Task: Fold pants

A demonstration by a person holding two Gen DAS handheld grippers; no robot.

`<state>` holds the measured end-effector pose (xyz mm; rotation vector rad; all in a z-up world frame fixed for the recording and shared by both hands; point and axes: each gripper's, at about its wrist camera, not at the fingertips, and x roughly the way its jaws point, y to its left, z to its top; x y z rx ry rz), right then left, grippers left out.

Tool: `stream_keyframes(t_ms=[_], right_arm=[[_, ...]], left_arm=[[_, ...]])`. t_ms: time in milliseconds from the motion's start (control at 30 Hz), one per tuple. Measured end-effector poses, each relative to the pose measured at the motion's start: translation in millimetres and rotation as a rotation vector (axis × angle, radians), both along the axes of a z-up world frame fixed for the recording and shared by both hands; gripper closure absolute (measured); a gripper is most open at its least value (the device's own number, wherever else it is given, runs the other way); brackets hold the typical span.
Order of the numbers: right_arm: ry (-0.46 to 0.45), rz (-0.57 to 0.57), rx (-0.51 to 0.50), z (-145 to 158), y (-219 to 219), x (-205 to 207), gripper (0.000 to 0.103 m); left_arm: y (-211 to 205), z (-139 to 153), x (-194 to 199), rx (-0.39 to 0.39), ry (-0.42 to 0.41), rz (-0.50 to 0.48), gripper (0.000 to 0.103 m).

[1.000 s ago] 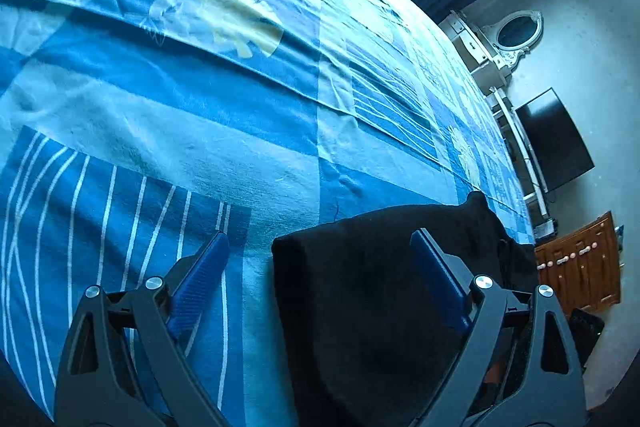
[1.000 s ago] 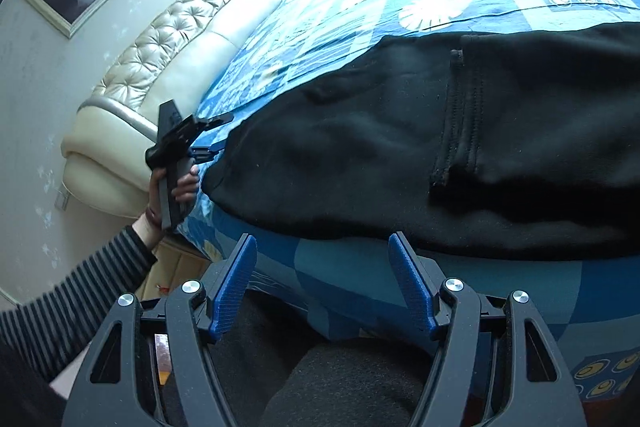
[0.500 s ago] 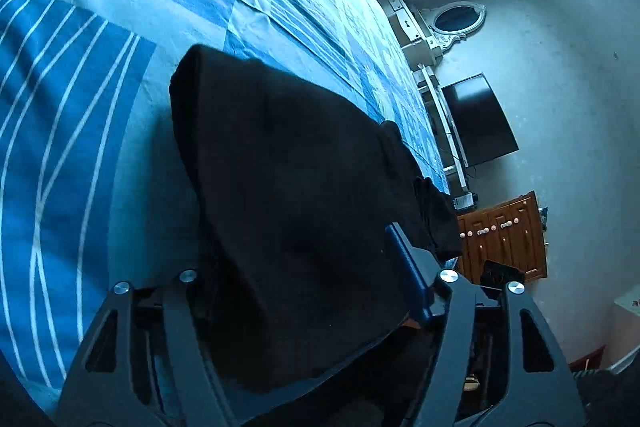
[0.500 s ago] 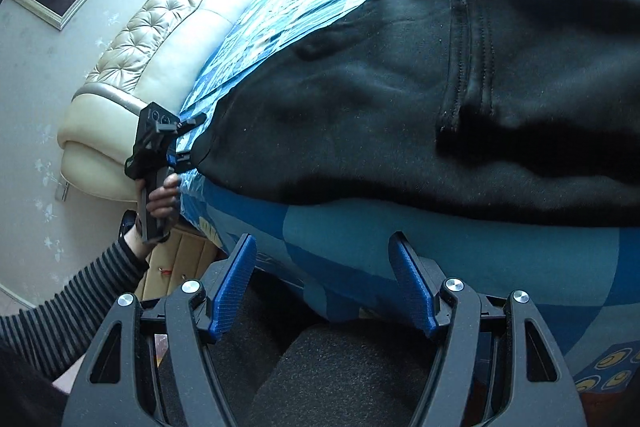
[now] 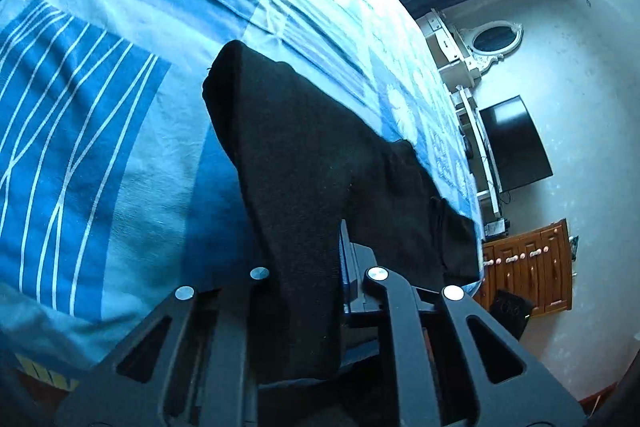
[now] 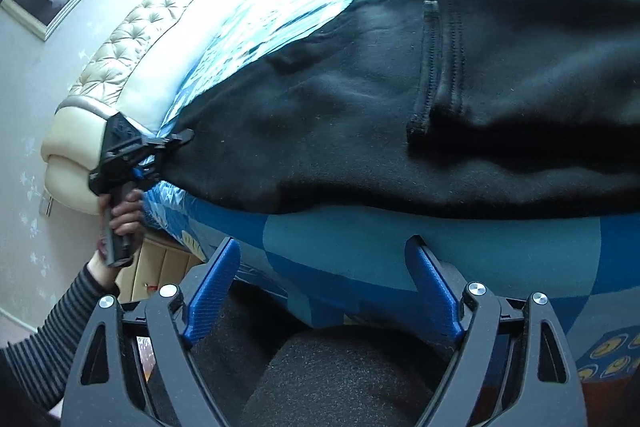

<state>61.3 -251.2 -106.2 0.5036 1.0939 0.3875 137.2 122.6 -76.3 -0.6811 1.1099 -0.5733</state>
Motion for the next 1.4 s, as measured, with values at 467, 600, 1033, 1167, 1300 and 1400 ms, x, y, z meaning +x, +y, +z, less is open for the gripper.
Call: stream_keyframes(t_ms=[467, 600, 1033, 1167, 1300, 1400], right_arm=[[-0.015, -0.049, -0.045, 20, -13, -10, 0.019], [-0.016, -0.084, -0.062, 25, -25, -17, 0.019], [-0.064, -0.164, -0.055, 51, -76, -51, 0.019], [-0.067, -0.204, -0.036, 54, -97, -63, 0.019], [-0.070, -0.244, -0.014, 53, -115, -73, 0.019], [-0.067, -0.281, 0.007, 51, -130, -81, 0.019]], left_arm=[[-99, 123, -8, 0.112, -0.126, -0.081, 0.090], [-145, 147, -11, 0.168, -0.183, -0.139, 0.090], [-299, 148, -13, 0.357, -0.268, -0.292, 0.090], [-345, 132, -20, 0.422, -0.282, -0.340, 0.090], [-390, 110, -29, 0.486, -0.291, -0.391, 0.090], [-416, 92, -35, 0.535, -0.291, -0.414, 0.090]])
